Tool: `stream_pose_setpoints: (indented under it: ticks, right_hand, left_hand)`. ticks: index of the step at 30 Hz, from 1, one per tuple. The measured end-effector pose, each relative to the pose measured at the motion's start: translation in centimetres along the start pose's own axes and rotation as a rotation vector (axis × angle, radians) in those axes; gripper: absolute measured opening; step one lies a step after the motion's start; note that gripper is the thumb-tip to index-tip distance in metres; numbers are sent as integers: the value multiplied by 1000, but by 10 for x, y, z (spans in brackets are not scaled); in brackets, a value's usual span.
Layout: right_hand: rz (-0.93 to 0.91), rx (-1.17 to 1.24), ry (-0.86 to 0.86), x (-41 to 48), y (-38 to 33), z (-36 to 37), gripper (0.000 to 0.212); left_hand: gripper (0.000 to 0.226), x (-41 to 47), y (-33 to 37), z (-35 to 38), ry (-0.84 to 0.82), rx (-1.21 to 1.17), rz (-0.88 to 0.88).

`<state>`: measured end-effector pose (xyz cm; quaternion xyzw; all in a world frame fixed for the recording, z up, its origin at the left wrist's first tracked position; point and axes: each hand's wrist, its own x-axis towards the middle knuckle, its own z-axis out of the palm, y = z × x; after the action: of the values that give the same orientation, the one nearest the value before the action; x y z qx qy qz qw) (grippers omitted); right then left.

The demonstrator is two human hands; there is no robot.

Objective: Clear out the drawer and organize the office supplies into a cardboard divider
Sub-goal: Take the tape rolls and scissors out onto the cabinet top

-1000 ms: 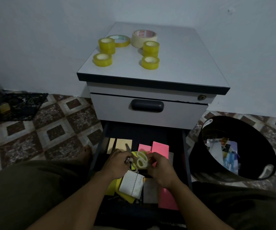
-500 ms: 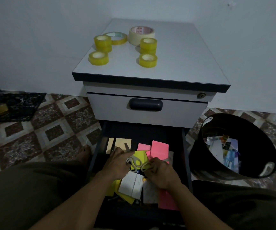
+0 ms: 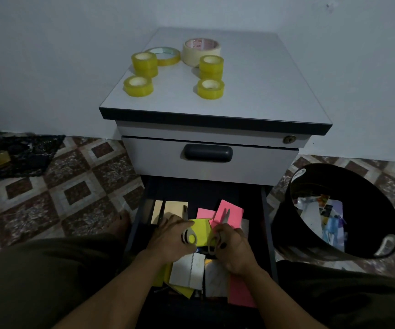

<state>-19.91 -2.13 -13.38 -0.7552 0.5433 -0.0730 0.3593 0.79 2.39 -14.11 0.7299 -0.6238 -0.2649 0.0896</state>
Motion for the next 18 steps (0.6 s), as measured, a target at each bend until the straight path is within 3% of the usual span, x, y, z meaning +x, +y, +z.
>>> stream_pose_setpoints:
  ticks: [8,18]
  right_hand:
    - [65,300,-4,-3,-1,-6,41]
    - [33,619,5,-21,-20,-24,29]
  left_hand:
    - [61,1,1,-1,76,-112,3]
    - [55,-14,20,-32,29,-332,3]
